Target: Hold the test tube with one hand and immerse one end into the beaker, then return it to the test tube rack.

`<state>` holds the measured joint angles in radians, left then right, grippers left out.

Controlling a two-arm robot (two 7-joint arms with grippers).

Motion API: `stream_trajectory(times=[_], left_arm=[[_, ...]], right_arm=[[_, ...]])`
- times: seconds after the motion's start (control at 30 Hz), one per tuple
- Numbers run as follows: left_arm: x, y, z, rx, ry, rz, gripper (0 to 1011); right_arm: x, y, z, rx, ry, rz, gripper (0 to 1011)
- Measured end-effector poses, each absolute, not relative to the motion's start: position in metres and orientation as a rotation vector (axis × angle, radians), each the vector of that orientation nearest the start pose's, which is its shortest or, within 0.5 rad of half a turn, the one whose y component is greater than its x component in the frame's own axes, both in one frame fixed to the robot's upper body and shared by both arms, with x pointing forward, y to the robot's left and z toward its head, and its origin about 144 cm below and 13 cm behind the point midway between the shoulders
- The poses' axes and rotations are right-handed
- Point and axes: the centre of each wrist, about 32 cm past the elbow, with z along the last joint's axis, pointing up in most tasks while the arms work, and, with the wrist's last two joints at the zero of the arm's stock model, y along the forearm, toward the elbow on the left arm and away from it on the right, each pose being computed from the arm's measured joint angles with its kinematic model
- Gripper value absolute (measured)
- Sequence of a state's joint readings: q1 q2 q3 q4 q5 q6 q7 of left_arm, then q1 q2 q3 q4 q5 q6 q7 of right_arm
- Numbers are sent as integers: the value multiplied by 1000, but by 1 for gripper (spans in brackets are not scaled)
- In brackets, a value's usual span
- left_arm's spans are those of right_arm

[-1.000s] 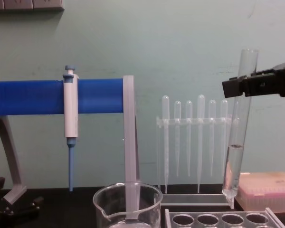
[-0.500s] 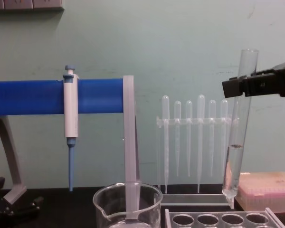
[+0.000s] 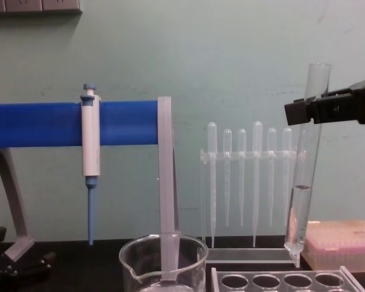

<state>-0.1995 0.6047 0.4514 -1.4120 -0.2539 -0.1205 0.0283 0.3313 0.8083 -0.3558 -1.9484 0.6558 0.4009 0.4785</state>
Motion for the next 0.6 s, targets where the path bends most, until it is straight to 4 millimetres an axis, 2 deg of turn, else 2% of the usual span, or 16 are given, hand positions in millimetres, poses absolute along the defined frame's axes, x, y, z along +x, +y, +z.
stream_trajectory(times=[0.6], left_arm=[[489,310,1140,304,-285,1248,1000]], right_arm=[[472,-284,1340,-237,-114,-638,241]])
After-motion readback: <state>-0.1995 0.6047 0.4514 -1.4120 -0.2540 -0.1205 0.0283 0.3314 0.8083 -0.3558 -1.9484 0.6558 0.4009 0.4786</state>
